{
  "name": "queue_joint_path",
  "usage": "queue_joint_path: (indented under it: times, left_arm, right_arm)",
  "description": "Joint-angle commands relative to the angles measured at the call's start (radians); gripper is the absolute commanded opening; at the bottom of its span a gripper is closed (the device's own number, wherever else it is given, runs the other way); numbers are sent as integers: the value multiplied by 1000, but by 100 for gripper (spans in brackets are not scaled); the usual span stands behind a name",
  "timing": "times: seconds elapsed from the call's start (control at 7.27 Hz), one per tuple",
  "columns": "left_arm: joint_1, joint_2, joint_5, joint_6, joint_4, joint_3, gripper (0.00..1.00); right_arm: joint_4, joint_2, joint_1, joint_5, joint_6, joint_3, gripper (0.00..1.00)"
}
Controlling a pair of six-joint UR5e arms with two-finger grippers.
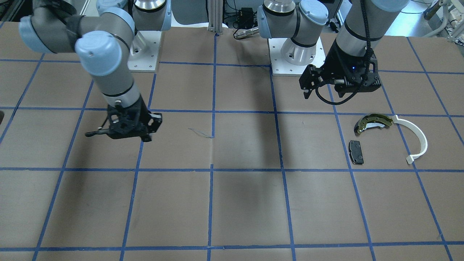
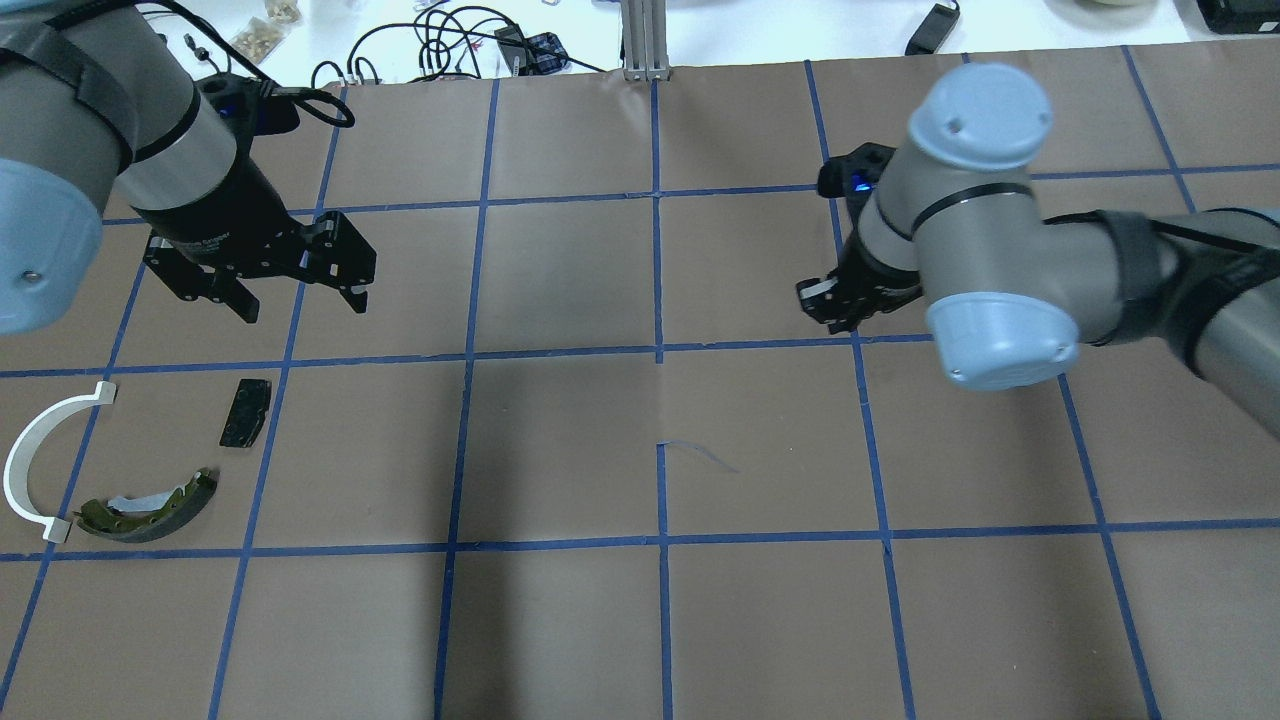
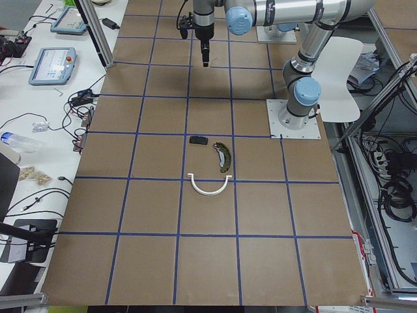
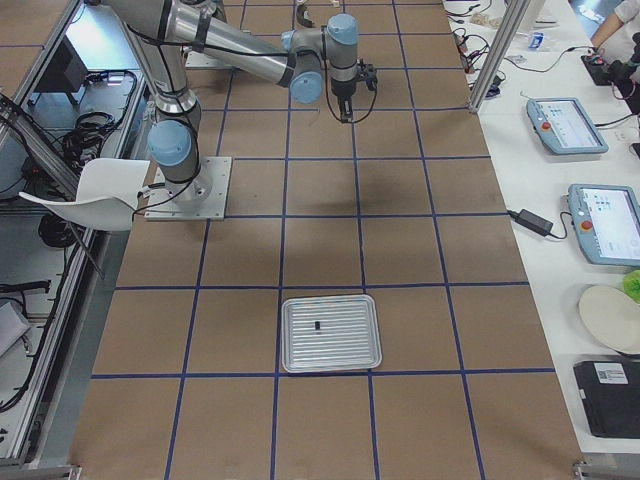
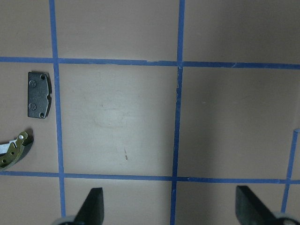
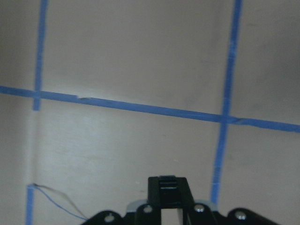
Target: Place bearing gear from tray to pile
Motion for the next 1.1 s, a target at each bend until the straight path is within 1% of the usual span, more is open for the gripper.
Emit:
queue_joint_path:
  times: [0.0,0.14,0.28,0.41,0.55,0.69,0.83,0.96]
  left_arm:
    - [18,-9,0,0,29,-1,100]
    - [18,-9,0,0,28,-1,100]
    - [18,-12,-5,3,28,-5,100]
    - [18,-11,-2,5,32,-18,100]
    - [18,-15,-3,18,58,-25,100]
    - [18,-29,-3,61,96,-37,100]
    - [18,-44,-3,80,163,-51,100]
    - [9,-67,-8,60,210,-62,100]
  right_arm:
    - [-144,129,189,97,283,-8,5]
    - [-205,179,223,99,345,-8,6]
    - [-247,207,240,99,384,-10,9]
    - [-247,212,240,97,387,-17,30]
    - [-246,215,239,94,387,-27,98]
    - [-234,208,237,90,387,-45,100]
    - [-221,207,219,88,375,-68,100]
    - [-147,194,182,82,344,-105,100]
